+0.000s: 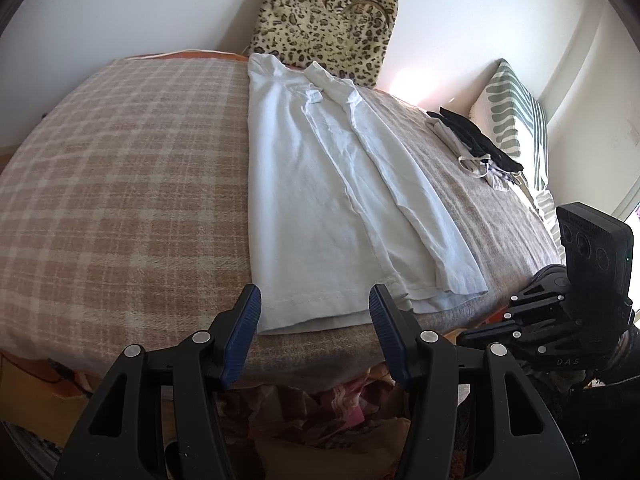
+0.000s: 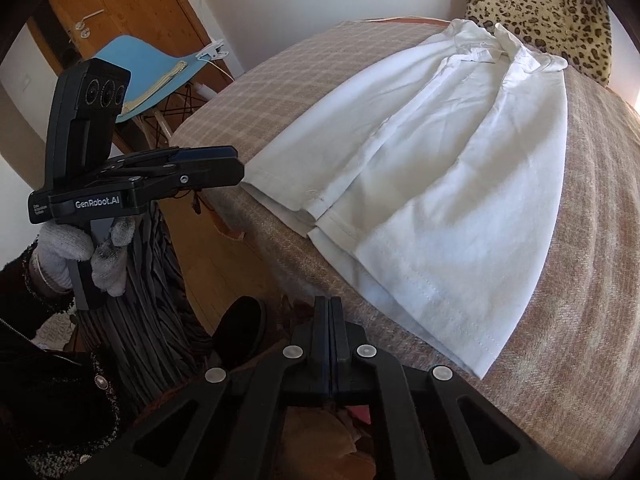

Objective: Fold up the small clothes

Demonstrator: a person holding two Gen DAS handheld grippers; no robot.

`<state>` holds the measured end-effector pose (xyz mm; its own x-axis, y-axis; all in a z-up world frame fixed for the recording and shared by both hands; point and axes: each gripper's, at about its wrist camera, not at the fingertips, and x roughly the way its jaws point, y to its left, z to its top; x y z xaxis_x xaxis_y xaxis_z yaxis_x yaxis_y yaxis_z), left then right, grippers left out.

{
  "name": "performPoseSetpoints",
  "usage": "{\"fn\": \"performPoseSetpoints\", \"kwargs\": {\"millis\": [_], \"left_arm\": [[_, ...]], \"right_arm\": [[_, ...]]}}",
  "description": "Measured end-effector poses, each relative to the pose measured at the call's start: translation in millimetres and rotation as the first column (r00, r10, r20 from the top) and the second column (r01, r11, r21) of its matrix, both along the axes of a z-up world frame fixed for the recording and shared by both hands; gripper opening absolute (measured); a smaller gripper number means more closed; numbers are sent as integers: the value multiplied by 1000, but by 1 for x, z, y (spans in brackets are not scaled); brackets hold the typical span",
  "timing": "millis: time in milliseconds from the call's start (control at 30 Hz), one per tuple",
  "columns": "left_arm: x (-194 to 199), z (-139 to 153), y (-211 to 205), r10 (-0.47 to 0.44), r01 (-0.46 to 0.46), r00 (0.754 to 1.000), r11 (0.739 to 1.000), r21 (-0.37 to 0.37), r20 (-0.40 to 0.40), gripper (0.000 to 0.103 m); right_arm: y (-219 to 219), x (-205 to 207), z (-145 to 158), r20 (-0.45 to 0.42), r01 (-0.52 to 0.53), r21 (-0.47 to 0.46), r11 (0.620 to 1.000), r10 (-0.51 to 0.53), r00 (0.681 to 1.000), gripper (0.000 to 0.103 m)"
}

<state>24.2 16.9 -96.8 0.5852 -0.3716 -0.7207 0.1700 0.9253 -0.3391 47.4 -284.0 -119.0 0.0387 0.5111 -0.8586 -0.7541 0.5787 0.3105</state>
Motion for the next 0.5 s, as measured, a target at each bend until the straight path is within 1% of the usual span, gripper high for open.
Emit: {"fn": "performPoseSetpoints", "kwargs": {"millis": [67,100,133,167,200,233,300,333,367,433,500], "left_arm": [[3,-1,7,16,-16,1000,1000,-9,-10,55],[5,-1,9,21,-21,1000,1000,-12,-20,55],[7,-2,11,24,-24,999,1000,-17,-30,55],[9,-3,12,28,-29,999,999,-23,-36,55],[10,-3,13,28,-29,999,999,-30,-42,55],[10,-3,11,25,-26,999,999,-37,-45,55],[10,0,6,4,-6,999,998,-67,-40,55],[10,2,1,-15,12,999,995,-95,-36,55],[11,3,-4,-39,34,999,992,-124,-36,55],[13,3,-20,-86,77,996,979,-187,-37,55],[16,0,-40,-147,131,988,959,-251,-47,55]], "right_arm": [[-5,-10,-2,-67,-39,3,999,39,997,0],[-8,-15,-2,-84,-64,-7,998,63,994,0],[-11,-19,-2,-92,-97,-12,995,96,991,4],[-14,-21,0,-86,-111,-26,993,109,990,25],[-19,-20,3,-64,-93,-35,995,91,994,37],[-25,-18,7,-39,-63,-33,997,62,997,42],[-35,-8,13,-29,-12,-34,999,11,1000,42],[-41,-2,16,-13,32,-32,999,-32,999,50],[-47,4,19,4,81,-22,996,-81,997,56],[-61,19,21,16,183,-9,983,-183,983,56],[-73,33,19,-5,279,-4,960,-279,960,53]]}}
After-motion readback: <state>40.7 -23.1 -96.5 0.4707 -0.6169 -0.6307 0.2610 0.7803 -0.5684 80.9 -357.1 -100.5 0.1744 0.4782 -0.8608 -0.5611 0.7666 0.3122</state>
